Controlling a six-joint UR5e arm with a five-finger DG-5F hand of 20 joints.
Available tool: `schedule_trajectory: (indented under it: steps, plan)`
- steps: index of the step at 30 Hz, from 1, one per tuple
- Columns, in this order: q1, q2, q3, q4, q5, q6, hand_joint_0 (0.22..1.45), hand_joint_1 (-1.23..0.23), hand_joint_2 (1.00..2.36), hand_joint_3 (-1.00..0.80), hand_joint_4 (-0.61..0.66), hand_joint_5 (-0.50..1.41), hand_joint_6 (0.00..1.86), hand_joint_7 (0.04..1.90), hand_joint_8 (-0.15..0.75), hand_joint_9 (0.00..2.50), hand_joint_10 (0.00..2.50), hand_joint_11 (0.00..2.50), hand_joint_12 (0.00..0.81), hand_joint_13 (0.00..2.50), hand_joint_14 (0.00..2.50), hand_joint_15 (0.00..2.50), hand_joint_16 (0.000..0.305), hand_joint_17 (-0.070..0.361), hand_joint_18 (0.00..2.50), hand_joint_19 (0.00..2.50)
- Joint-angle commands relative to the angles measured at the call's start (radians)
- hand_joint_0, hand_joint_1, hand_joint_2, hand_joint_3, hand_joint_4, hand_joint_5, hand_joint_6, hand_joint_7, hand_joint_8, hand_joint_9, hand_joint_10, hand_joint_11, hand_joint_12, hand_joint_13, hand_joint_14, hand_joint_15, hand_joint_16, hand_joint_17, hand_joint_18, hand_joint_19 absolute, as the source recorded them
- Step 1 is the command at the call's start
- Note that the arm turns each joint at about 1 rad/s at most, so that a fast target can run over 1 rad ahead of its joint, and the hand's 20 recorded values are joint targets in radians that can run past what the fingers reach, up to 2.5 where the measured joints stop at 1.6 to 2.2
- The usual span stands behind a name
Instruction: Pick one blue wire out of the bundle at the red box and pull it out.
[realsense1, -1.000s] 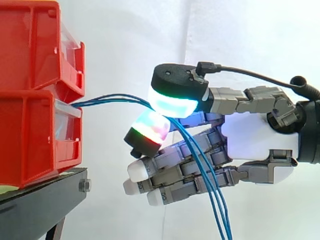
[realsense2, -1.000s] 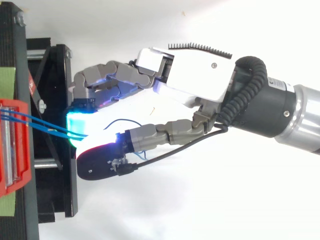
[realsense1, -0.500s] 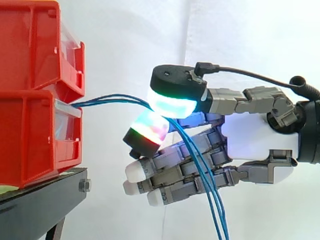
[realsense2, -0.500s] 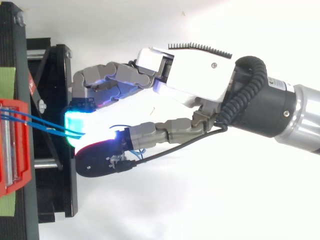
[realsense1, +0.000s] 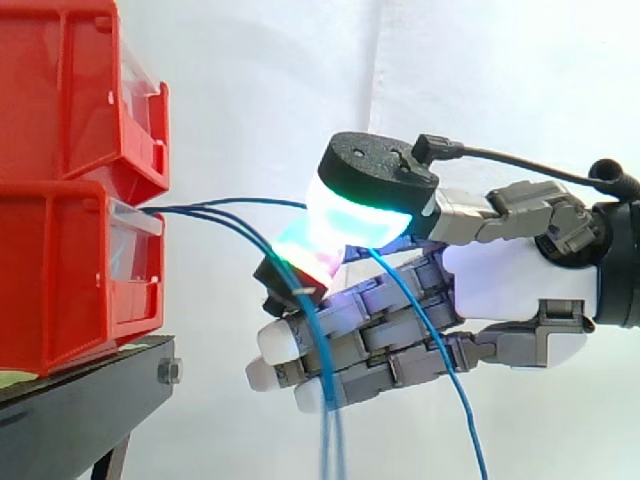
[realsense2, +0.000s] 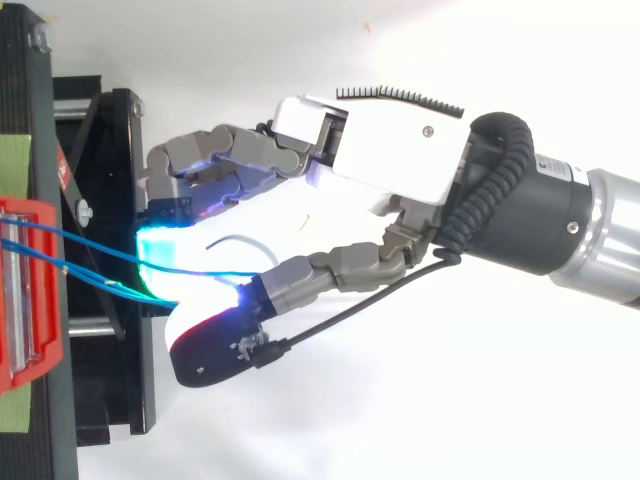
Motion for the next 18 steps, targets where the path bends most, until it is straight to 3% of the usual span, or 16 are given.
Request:
schedule_trajectory:
  steps: [1,10,15,18]
  plan:
    - [0.000,0.000,0.000,0.003,0.000,0.000,0.61,-0.87,1.00,-0.50,0.28,-0.09,0.62,1.32,0.221,0.94,0.02,0.53,0.335,0.41,0.01,0.16,0.051,0.115,0.27,0.31]
    - [0.000,0.000,0.000,0.009,0.001,0.000,0.60,-0.86,1.01,-0.43,0.25,-0.09,0.64,1.31,0.226,0.94,0.02,0.54,0.336,0.41,0.01,0.17,0.051,0.115,0.27,0.32]
    - [-0.002,0.000,0.000,0.012,0.000,0.000,0.58,-0.73,1.01,-0.39,0.26,-0.09,0.64,1.27,0.226,0.96,0.02,0.52,0.338,0.41,0.01,0.18,0.051,0.116,0.27,0.34]
    - [0.000,0.000,0.000,0.012,0.000,0.000,0.58,-0.67,1.01,-0.37,0.25,-0.08,0.59,1.34,0.227,0.96,0.02,0.49,0.335,0.41,0.01,0.18,0.051,0.116,0.26,0.35]
